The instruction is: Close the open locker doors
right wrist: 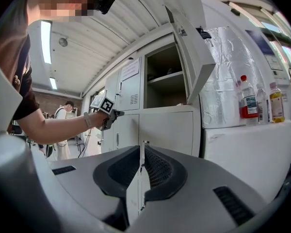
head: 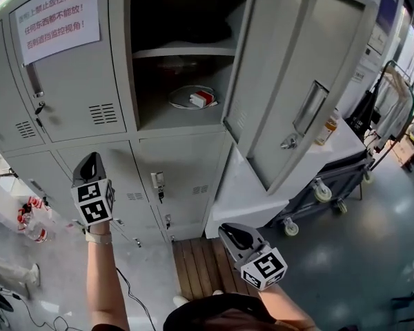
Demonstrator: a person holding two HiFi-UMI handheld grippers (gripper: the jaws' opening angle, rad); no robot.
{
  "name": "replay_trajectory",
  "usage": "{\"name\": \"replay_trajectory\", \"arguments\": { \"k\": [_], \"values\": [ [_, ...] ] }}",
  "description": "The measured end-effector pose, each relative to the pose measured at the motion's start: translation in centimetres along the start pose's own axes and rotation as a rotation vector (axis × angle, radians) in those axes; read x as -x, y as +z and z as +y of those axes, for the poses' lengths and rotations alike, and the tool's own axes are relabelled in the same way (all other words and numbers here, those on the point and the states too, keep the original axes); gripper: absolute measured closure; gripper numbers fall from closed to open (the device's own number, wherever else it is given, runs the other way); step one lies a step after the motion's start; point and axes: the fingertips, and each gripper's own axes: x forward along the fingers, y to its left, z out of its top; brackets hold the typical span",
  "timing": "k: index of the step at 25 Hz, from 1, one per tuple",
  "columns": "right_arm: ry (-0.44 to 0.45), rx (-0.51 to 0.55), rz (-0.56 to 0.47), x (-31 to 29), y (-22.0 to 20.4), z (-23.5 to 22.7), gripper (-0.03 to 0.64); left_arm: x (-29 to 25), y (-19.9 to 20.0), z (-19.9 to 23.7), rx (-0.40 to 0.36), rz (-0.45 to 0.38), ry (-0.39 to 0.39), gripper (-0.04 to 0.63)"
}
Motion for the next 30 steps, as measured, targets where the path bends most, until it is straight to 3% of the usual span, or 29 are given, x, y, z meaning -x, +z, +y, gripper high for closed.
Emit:
{"name": "replay_trajectory", "arguments": {
  "k": [8,16,20,30],
  "values": [
    [-0.043,-0.003,-0.048,3.5,0.8,-2.5,0.561,3.1,-1.0,-10.6,-0.022,-0.003,-0.148,0.577],
    [-0.084,0.040,-0.110,6.9,2.6,-5.5,0.560,7.0,-1.4,-19.2,0.007,0.019,-0.296,0.577],
    [-0.102,0.070,-0.157,8.0,4.7,-7.2,0.552,9.0,-2.2,-21.1,0.010,0.040,-0.324,0.577],
    [-0.071,0.129,-0.236,7.5,9.8,-8.9,0.446,13.1,-4.6,-21.4,0.036,0.111,-0.320,0.577]
  ]
}}
